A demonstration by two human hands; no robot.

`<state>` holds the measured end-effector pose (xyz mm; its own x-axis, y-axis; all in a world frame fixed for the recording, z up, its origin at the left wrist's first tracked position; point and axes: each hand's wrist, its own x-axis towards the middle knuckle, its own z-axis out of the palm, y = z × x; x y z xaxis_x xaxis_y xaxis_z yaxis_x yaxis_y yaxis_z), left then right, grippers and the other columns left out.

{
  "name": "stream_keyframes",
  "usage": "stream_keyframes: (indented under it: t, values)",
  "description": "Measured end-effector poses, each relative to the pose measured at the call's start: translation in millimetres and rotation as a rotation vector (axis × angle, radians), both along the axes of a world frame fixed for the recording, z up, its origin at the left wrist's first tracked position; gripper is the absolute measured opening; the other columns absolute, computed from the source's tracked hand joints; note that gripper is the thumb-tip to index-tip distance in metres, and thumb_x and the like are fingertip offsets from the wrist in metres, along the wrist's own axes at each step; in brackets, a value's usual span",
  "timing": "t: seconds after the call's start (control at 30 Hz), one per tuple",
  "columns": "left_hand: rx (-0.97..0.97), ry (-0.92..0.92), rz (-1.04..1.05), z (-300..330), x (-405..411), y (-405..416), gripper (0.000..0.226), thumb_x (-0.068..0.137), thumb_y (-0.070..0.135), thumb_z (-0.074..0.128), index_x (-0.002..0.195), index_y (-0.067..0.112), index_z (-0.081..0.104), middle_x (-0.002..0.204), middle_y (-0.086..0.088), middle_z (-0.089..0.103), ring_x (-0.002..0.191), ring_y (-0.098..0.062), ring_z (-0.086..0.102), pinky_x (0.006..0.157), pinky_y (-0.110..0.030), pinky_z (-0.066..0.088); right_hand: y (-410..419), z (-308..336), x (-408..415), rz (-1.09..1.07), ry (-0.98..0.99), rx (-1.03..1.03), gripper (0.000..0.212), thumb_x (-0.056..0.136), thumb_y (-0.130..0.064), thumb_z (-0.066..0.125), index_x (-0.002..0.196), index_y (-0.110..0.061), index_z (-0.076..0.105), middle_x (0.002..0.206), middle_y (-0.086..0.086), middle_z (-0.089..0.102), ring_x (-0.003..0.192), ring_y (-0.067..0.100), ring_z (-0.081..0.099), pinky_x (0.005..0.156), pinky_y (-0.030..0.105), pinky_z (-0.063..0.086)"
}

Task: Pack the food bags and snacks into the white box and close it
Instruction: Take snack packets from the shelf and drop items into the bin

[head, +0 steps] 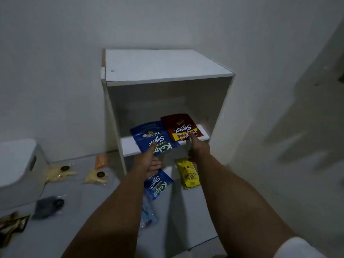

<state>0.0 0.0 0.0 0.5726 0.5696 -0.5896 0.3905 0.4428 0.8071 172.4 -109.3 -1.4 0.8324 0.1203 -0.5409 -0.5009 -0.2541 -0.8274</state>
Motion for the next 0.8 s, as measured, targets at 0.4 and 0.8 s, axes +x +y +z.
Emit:
stream_keyframes:
  t: [0.4,0.8]
  values:
    - [-0.183,-0.038,0.257,-26,33,-1,0.054,0.094,0.057,0.055,0.101,0.005,0.065,0.106,-0.012,0.074,0.091,-0.022,0.072,0.079,-0.039,0.061,2,-20,42,0.140,0.102,0.043,0.049,0.089,-0.051,0.069,0.114,-0.009,0.064,0.097,0.013,0.072,0.084,0.030,0.072,0.074,0.042,0.061]
    - [-0.047,-0.146,0.397,-34,23,-8,0.027,0.099,0.024,0.061,0.121,0.008,0.060,0.108,-0.010,0.073,0.086,-0.015,0.071,0.070,-0.031,0.059,-23,-30,34,0.003,0.044,0.141,0.025,0.082,-0.021,0.080,0.099,-0.003,0.075,0.085,0.013,0.079,0.058,0.021,0.071,0.057,0.035,0.059]
